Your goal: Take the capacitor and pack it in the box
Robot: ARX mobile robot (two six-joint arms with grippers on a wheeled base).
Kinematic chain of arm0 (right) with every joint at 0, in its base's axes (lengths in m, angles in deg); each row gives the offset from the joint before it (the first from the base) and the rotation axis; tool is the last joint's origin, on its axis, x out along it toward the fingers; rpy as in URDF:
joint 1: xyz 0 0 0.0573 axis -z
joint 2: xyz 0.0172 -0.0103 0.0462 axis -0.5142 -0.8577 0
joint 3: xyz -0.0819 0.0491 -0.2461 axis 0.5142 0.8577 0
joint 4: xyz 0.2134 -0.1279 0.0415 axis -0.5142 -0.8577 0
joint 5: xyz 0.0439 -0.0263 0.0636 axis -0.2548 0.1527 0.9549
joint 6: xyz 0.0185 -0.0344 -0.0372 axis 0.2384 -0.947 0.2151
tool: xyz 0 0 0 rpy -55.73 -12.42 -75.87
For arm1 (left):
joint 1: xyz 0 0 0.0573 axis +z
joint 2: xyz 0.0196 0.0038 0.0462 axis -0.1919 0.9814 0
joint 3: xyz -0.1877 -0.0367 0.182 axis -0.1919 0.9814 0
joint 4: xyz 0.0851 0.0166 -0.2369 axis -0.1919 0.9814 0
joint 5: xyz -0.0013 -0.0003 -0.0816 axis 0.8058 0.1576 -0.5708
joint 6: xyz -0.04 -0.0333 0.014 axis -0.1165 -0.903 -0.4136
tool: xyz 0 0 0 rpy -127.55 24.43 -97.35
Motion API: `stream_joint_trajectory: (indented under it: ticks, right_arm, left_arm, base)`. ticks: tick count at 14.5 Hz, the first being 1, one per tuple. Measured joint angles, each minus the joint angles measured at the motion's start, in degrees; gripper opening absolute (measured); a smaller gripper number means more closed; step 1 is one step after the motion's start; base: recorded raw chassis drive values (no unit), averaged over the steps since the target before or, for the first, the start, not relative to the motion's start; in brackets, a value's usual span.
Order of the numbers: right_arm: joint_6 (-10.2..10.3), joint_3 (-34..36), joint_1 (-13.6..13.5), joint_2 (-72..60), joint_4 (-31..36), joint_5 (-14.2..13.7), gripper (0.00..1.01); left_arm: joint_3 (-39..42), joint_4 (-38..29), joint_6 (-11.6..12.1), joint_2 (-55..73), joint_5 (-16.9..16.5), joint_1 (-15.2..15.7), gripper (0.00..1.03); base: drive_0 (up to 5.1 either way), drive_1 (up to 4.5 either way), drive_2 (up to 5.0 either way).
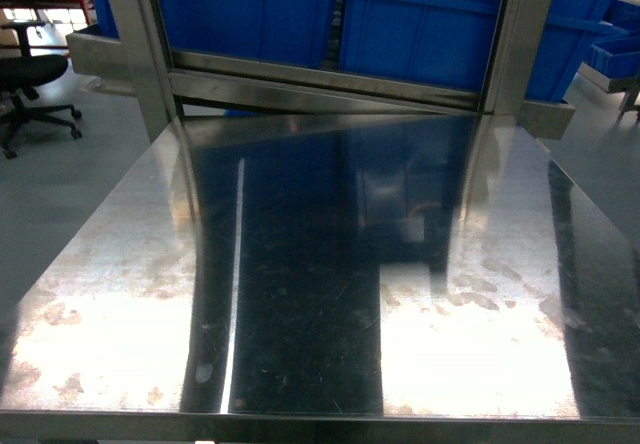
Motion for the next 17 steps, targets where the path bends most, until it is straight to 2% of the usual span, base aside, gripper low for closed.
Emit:
stream_joint_trajectory:
  ticks: [7,11,13,14,15,17]
  right_arm:
    - [0.00,0.00,0.00,0.00,0.04,0.00,0.98]
    - [0.00,0.00,0.00,0.00,0.04,0.00,0.98]
    - [0.02,0.00,0.00,0.00,0.02,0.00,0.98]
    - [0.00,0.00,0.00,0.00,0.02,0.00,0.98]
    - [0.00,0.00,0.00,0.00,0.09,-0.02,0.98]
    - [0.00,0.00,0.00,0.00,0.02,0.00,0.98]
  left_arm:
    - [0.00,10.16,0.00,-10.62,-0.02,0.00,0.43]
    - [0.00,13.84,0.00,-14.36,-0.02,0.00,0.43]
    - [-0.02,24.96,0.00,-22.49,-0.02,0.00,0.43]
    - [-0.20,22.84,0.02,-23.78,-0.02,0.00,0.43]
    - [-0.04,24.57,0.02,-23.78,-0.09,0.00,0.43]
    - [-0.04,23.80,0.02,-23.80,0.00,0.00,0.43]
  base:
    - [0.0,0.00,0.0]
    - [0.0,0.00,0.0]
    - [0.0,0.00,0.0]
    - [0.0,0.00,0.0]
    - [0.0,0.00,0.0]
    - [0.0,0.00,0.0]
